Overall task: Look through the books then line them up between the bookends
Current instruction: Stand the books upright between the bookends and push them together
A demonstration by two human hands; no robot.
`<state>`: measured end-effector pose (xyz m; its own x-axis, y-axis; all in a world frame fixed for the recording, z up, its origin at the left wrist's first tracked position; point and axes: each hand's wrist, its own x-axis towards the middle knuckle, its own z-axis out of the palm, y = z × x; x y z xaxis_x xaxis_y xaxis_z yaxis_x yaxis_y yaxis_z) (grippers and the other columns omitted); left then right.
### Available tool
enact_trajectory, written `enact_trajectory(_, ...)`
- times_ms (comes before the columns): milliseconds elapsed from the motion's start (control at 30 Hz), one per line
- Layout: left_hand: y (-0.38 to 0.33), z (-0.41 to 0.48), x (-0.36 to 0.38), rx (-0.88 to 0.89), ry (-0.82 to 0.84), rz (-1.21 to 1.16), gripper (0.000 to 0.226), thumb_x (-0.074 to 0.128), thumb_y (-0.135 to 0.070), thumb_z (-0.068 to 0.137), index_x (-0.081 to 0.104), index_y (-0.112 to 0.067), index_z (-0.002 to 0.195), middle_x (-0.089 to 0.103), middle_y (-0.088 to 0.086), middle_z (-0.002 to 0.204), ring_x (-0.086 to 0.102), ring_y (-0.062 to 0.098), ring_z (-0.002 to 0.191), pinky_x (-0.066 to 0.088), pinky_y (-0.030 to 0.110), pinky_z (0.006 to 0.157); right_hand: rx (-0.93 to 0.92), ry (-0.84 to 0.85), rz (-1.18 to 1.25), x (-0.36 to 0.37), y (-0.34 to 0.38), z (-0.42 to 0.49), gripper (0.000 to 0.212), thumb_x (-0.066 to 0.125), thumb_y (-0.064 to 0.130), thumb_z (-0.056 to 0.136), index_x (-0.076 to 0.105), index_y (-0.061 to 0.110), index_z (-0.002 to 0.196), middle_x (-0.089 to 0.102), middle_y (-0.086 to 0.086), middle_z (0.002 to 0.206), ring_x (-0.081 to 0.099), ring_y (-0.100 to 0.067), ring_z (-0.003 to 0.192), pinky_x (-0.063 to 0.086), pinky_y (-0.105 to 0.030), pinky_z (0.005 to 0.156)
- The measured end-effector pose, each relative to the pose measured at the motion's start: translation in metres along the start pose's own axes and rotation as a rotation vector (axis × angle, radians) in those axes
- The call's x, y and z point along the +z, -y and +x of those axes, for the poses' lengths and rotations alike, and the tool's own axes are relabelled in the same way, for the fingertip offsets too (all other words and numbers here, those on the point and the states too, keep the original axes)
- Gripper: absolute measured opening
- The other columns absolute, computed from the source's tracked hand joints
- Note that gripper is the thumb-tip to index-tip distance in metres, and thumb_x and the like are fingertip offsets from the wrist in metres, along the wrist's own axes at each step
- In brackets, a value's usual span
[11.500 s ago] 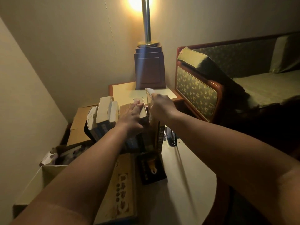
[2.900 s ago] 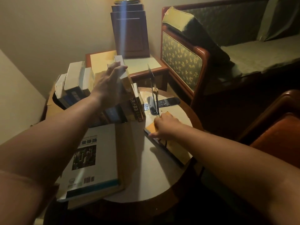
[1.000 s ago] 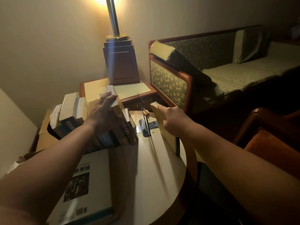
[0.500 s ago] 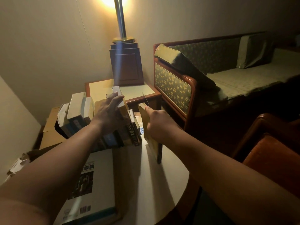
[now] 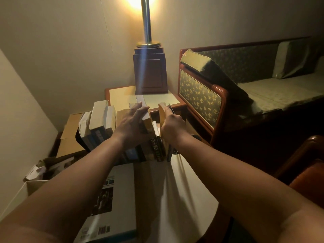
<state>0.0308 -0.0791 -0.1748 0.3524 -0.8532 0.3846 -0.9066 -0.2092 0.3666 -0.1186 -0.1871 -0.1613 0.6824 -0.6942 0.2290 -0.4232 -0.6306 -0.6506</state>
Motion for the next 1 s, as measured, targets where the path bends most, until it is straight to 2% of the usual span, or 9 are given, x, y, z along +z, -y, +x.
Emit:
enact_trajectory(133, 0.001, 0.0, 0.001, 0.012, -0.003, 0.003, 0.101, 0.083, -0.045, 0.069, 0.024, -0.03, 0.15, 0.012, 0.003, 0.163, 0.015, 0.033, 0.148, 0.031, 0.058, 0.113, 0.054, 0.042, 0.08, 0.008, -0.001, 0.023, 0.062, 0.037, 0.006, 0.1, 0.022, 0.023, 0.158, 0.055, -0.017, 0.139, 0.055, -0.036, 0.125, 0.051, -0.05, 0.101)
enact_trajectory(300, 0.002, 0.001, 0.002, 0.037, -0.005, 0.017, 0.098, 0.082, -0.044, 0.071, 0.023, -0.033, 0.148, 0.013, 0.004, 0.163, 0.017, 0.034, 0.148, 0.031, 0.057, 0.112, 0.102, 0.079, 0.23, 0.024, 0.0, 0.038, 0.054, 0.042, 0.028, 0.105, 0.027, 0.02, 0.155, 0.056, -0.013, 0.138, 0.057, -0.032, 0.123, 0.052, -0.051, 0.098)
enact_trajectory(433, 0.006, 0.002, 0.003, 0.056, -0.009, 0.023, 0.098, 0.08, -0.048, 0.07, 0.021, -0.033, 0.148, 0.014, 0.005, 0.162, 0.019, 0.035, 0.147, 0.033, 0.06, 0.11, 0.112, 0.107, 0.284, 0.036, -0.008, 0.033, 0.048, 0.038, 0.043, 0.106, 0.04, 0.017, 0.147, 0.06, -0.008, 0.13, 0.057, -0.026, 0.12, 0.052, -0.041, 0.092)
enact_trajectory(533, 0.004, 0.002, 0.003, 0.046, -0.007, 0.02, 0.099, 0.079, -0.048, 0.069, 0.024, -0.028, 0.149, 0.015, 0.007, 0.162, 0.018, 0.034, 0.148, 0.031, 0.059, 0.112, 0.212, 0.121, 0.569, 0.042, -0.021, 0.021, 0.051, 0.027, 0.052, 0.106, 0.05, 0.017, 0.137, 0.061, 0.004, 0.112, 0.057, -0.015, 0.105, 0.047, -0.039, 0.089)
enact_trajectory(567, 0.003, 0.002, 0.002, 0.036, -0.005, 0.013, 0.099, 0.08, -0.045, 0.069, 0.026, -0.026, 0.15, 0.015, 0.007, 0.162, 0.017, 0.034, 0.148, 0.029, 0.058, 0.113, 0.28, 0.128, 0.678, 0.046, -0.028, 0.016, 0.054, 0.025, 0.054, 0.106, 0.05, 0.018, 0.137, 0.059, 0.007, 0.112, 0.055, -0.013, 0.105, 0.043, -0.038, 0.089)
enact_trajectory(633, 0.002, 0.003, 0.001, 0.032, 0.004, 0.007, 0.099, 0.081, -0.044, 0.069, 0.027, -0.025, 0.15, 0.015, 0.007, 0.162, 0.016, 0.034, 0.148, 0.029, 0.058, 0.113, 0.39, 0.148, 0.783, 0.056, -0.042, 0.007, 0.06, 0.023, 0.057, 0.104, 0.047, 0.019, 0.143, 0.056, 0.003, 0.123, 0.052, -0.018, 0.116, 0.039, -0.039, 0.091)
enact_trajectory(800, 0.001, 0.011, -0.006, 0.029, 0.073, -0.021, 0.091, 0.069, -0.061, 0.068, 0.03, -0.032, 0.145, 0.019, 0.002, 0.16, 0.022, 0.032, 0.145, 0.034, 0.056, 0.11, 0.415, 0.228, 0.816, 0.073, -0.073, -0.008, 0.06, 0.02, 0.054, 0.106, 0.044, 0.019, 0.148, 0.051, 0.003, 0.123, 0.045, -0.014, 0.114, 0.037, -0.037, 0.093)
enact_trajectory(900, -0.011, 0.027, -0.017, 0.012, 0.07, -0.023, 0.082, 0.061, -0.073, 0.067, 0.046, -0.029, 0.134, 0.032, 0.002, 0.151, 0.034, 0.027, 0.136, 0.042, 0.052, 0.104, 0.376, 0.246, 0.779, 0.082, -0.078, 0.0, 0.07, 0.021, 0.071, 0.097, 0.045, 0.028, 0.145, 0.057, 0.002, 0.128, 0.052, -0.02, 0.121, 0.043, -0.047, 0.103)
enact_trajectory(1000, -0.02, 0.048, -0.025, -0.006, 0.208, 0.021, 0.089, 0.062, -0.081, 0.062, 0.045, -0.033, 0.136, 0.027, -0.002, 0.153, 0.028, 0.026, 0.139, 0.039, 0.051, 0.107, 0.349, 0.27, 0.783, 0.102, -0.091, 0.01, 0.082, 0.027, 0.09, 0.079, 0.048, 0.039, 0.139, 0.061, 0.001, 0.131, 0.055, -0.023, 0.123, 0.043, -0.057, 0.106)
